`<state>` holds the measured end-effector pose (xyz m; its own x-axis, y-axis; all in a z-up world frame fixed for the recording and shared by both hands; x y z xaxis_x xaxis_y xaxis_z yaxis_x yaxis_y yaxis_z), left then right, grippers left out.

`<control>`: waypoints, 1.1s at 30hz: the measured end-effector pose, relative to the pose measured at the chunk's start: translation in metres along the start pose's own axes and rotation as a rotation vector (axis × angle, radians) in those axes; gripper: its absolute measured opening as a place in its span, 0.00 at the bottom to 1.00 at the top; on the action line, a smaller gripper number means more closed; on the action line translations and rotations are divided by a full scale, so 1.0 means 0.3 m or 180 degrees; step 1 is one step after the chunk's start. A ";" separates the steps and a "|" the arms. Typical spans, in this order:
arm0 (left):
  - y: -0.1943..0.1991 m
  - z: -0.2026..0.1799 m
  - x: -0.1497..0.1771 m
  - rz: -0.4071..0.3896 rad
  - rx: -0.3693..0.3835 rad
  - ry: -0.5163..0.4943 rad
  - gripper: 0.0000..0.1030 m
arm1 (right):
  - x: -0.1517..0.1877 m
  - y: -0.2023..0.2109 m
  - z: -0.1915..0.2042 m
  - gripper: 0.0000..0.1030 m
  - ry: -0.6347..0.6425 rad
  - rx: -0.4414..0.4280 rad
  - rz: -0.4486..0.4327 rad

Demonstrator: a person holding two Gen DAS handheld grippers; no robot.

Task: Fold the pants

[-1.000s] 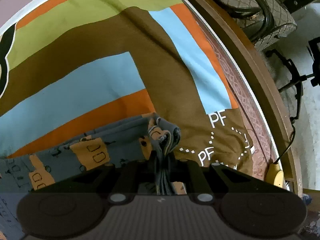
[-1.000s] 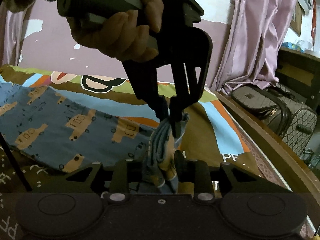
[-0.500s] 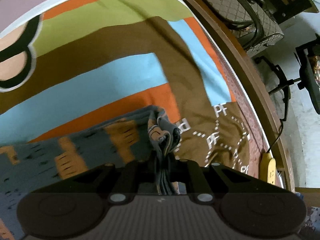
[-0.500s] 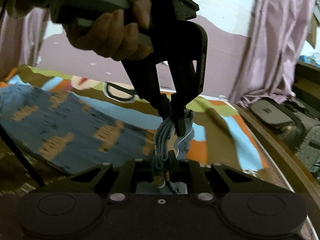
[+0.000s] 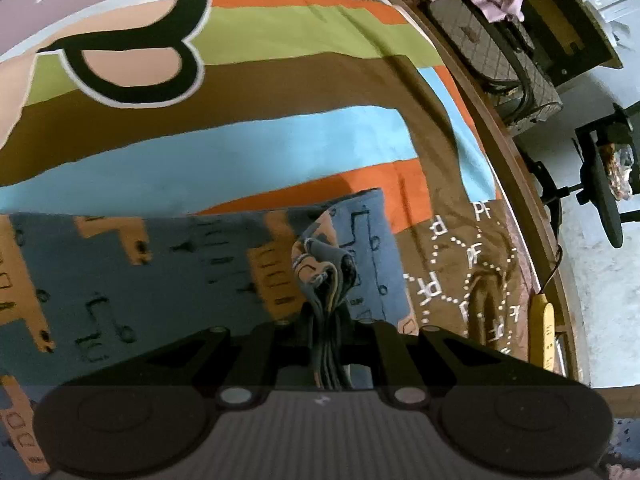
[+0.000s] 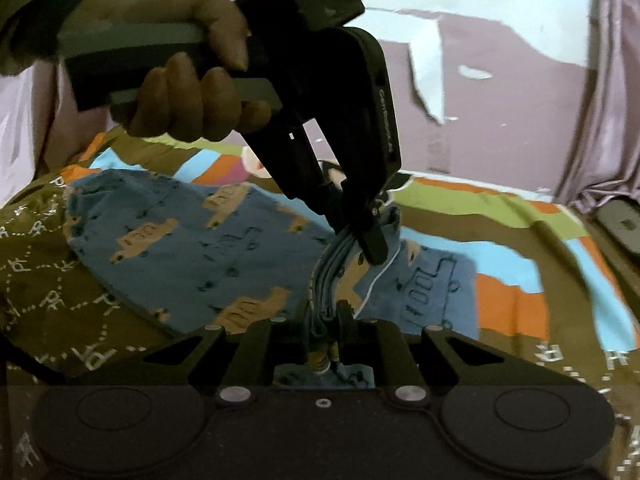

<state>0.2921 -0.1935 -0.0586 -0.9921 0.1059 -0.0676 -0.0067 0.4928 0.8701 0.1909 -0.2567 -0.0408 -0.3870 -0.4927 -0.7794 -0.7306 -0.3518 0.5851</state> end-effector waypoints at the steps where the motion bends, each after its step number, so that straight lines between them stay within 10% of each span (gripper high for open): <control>1: 0.001 0.021 0.002 -0.0027 0.0019 -0.0015 0.10 | -0.001 -0.016 0.016 0.13 -0.0005 -0.0027 0.0021; 11: -0.038 0.155 0.001 -0.0275 0.0319 0.0295 0.27 | 0.044 -0.096 0.068 0.14 -0.0148 -0.0078 0.0196; 33: 0.069 0.217 0.019 -0.0436 0.0481 0.0236 0.09 | -0.028 -0.057 0.140 0.13 -0.0012 -0.0011 0.0100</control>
<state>0.2946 -0.1266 -0.0727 -0.9897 -0.0322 -0.1393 -0.1289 0.6227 0.7718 0.1831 -0.2132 -0.0537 -0.4118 -0.5006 -0.7615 -0.7161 -0.3390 0.6101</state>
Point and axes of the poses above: each gripper's, at about its wrist camera, not at the fingertips, and y roughly against the way its jaws point, z to its left, x to its underside, the point moved 10 cm from there along -y, roughly the way its jaws point, and after that the axes turned 11 degrees about y, right-handed, at the moved point
